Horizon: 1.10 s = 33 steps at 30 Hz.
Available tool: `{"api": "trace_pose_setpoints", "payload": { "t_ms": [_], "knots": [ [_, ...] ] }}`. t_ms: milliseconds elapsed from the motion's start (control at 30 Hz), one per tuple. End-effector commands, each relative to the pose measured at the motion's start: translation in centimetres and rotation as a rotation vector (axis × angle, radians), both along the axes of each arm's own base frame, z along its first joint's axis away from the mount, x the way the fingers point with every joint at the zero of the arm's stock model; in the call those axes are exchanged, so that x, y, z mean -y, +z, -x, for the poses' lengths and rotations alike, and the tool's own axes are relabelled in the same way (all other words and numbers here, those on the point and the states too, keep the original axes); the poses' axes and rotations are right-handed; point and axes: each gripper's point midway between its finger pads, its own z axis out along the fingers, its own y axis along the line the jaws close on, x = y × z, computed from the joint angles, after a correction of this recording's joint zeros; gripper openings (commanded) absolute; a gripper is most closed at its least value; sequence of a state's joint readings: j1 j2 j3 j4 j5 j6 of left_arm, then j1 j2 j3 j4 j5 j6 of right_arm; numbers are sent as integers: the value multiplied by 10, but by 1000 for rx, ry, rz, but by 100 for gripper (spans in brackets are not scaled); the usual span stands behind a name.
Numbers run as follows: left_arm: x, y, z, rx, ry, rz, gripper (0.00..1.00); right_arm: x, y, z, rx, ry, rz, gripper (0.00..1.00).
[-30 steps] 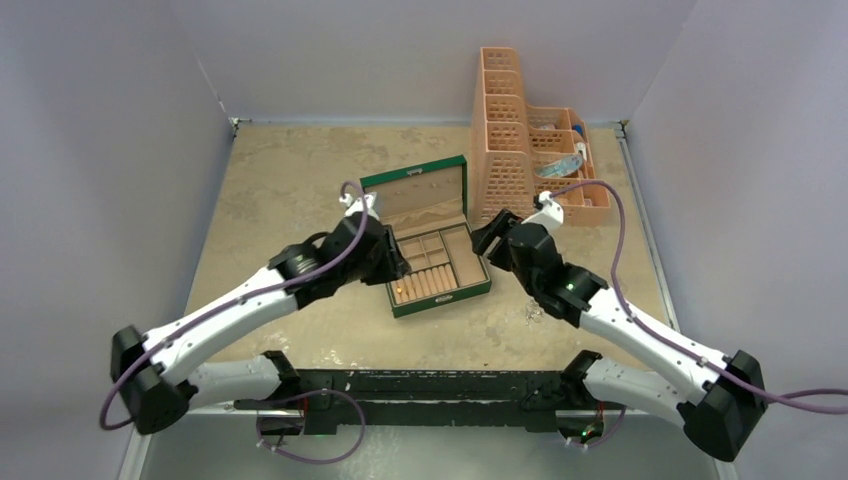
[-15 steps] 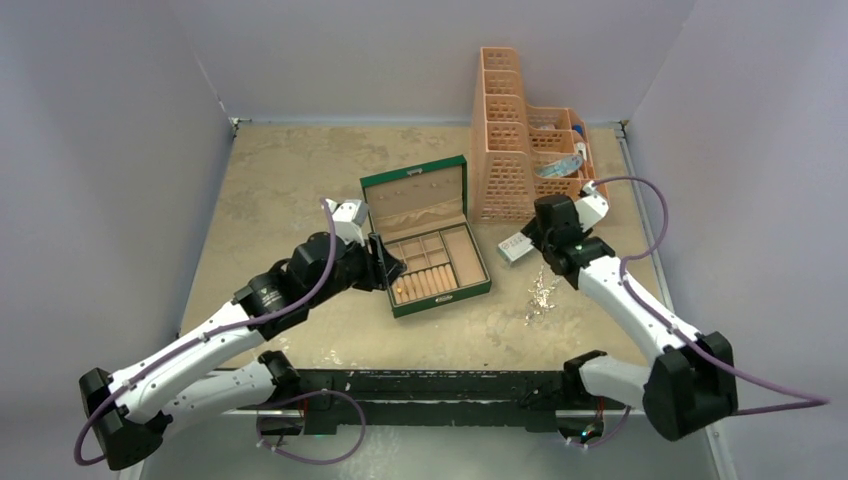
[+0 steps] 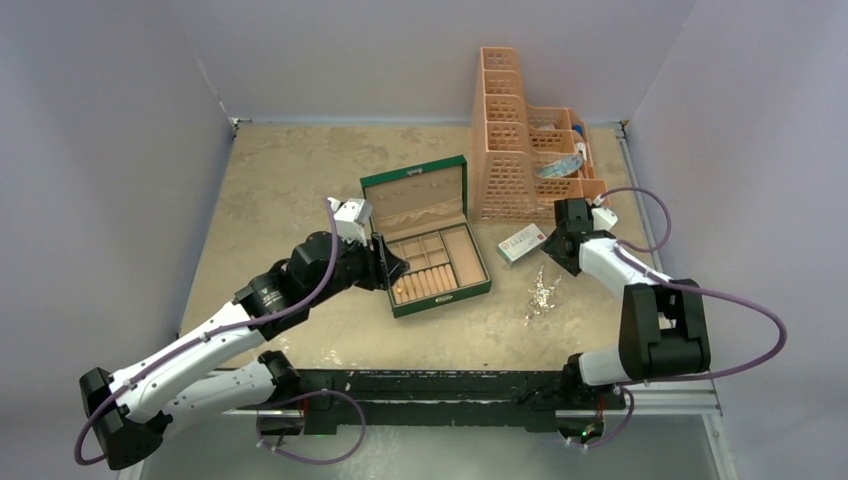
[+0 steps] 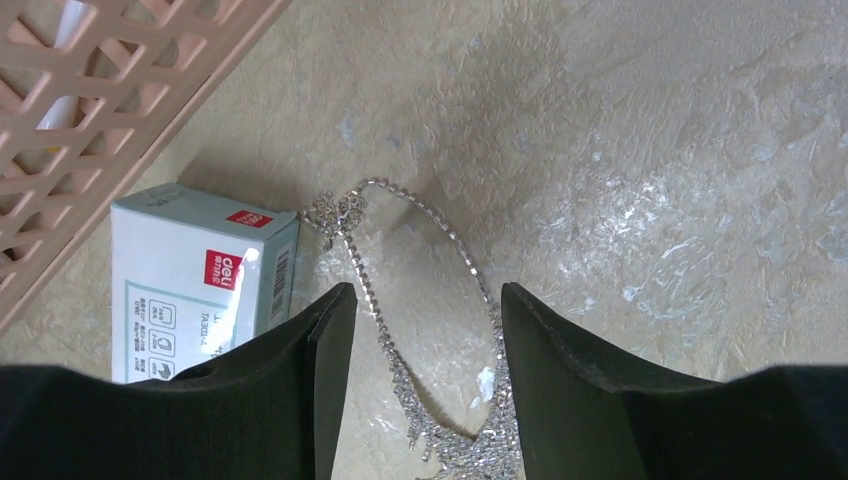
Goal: Organize the mixed jewelry
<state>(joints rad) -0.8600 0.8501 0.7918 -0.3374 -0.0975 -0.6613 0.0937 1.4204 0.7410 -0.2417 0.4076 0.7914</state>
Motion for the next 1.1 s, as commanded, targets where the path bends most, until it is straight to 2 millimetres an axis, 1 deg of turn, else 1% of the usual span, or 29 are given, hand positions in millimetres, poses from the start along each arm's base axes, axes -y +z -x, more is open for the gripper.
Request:
{"api": "trace_pose_setpoints", "payload": {
  "t_ms": [0,67,133,267,367,467,533,567,633,700,767,833,867,900,933,1000,1067],
  "knots": [
    [-1,13,-6,65,19,27,47,12,8,-10,1,-39,23,57],
    [-2,13,-7,64,25,22,47,19,4,-9,-20,-71,12,53],
    [-5,14,-8,64,38,15,47,19,2,-11,-21,-72,-3,51],
    [-10,15,-9,68,58,7,47,13,-10,-10,-50,-30,-30,49],
    [-11,14,-8,68,62,11,47,7,-20,-8,-83,-2,-55,44],
    [-11,14,-9,71,67,11,47,7,-24,-7,-95,4,-61,39],
    [-12,14,-9,69,69,9,47,8,-28,-5,-117,9,-61,28],
    [-12,14,-9,70,70,8,47,8,-29,-4,-125,12,-67,24],
    [-13,14,-9,65,75,4,47,9,-30,-6,-132,17,-67,22],
    [-11,17,-9,64,71,15,47,9,-32,-8,-133,30,-68,16],
    [-9,21,-8,66,61,23,47,7,-35,-11,-141,59,-70,0],
    [-8,23,-10,62,67,21,47,6,-33,-16,-126,101,-67,0],
    [-9,23,-11,58,77,21,47,9,-30,-18,-113,98,-50,0],
    [-10,22,-12,51,89,18,47,17,-25,-18,-102,76,-8,0],
    [-11,22,-13,48,101,19,47,20,-19,-19,-84,69,7,0],
    [-12,22,-14,44,115,24,47,20,-7,-22,-44,70,12,0],
    [-11,24,-16,48,117,30,47,25,6,-22,-22,54,33,0]
  ]
}}
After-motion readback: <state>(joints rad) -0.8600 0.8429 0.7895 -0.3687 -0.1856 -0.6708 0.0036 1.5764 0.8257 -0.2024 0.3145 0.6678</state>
